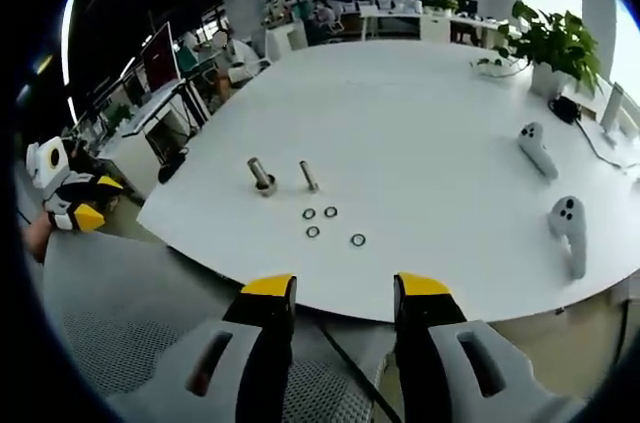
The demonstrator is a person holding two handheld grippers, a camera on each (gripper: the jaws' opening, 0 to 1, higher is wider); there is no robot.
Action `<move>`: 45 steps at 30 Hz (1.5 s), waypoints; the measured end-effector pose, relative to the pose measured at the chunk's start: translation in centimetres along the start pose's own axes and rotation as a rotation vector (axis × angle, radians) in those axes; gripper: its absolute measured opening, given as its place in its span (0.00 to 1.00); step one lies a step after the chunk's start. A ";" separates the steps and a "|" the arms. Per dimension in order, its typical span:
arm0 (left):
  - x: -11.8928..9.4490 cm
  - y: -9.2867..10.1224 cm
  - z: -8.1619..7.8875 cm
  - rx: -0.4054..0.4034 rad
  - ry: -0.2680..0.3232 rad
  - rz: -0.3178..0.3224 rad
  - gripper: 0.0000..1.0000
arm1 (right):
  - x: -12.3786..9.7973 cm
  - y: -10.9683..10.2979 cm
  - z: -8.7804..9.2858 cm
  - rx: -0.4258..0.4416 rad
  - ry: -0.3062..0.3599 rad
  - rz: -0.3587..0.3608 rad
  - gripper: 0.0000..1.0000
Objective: Place the washer onto the threaded stud by aligning its center hole with the stud, sliding it down to the base, and recovering from edge contact or off-axis alignment until the washer reaches the visible bottom stop.
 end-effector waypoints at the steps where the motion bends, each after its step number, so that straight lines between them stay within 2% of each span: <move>1: 0.1 0.0 0.1 -0.005 -0.001 0.006 0.34 | 0.0 0.0 -0.1 -0.001 0.004 -0.001 0.41; 16: 0.4 -0.1 0.5 -0.028 -0.022 0.008 0.31 | 0.0 0.1 -0.2 0.017 0.019 -0.011 0.40; 22: 0.4 -0.4 0.8 -0.046 -0.039 -0.015 0.33 | 0.1 -0.1 0.2 -0.001 -0.017 -0.012 0.40; 26: 0.4 -0.5 1.1 -0.053 -0.052 -0.027 0.33 | -0.2 0.0 -0.1 0.023 0.013 -0.002 0.40; 33: 0.2 -0.8 1.2 -0.060 -0.057 -0.046 0.33 | 0.1 -0.3 0.0 0.007 -0.002 -0.021 0.40; 37: 0.3 -0.9 1.2 -0.064 -0.062 -0.056 0.33 | 0.0 0.0 0.1 0.019 -0.006 -0.004 0.41; 40: 0.1 -1.1 0.8 -0.058 -0.033 -0.068 0.33 | 0.0 0.0 0.0 0.017 0.001 -0.004 0.42; 45: 0.2 -1.1 1.2 -0.070 -0.055 -0.073 0.34 | 0.1 -0.1 0.1 0.007 -0.003 -0.010 0.42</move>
Point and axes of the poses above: the point that each gripper's makers call its tool centre point, and the gripper's own axes: x roughly forward along the fingers, y roughly to its right, z roughly out of its underside, the point moved 6 cm from there along -x, roughly backward along the fingers, and after that the axes turned 12 degrees about z, right-handed, at the moved point
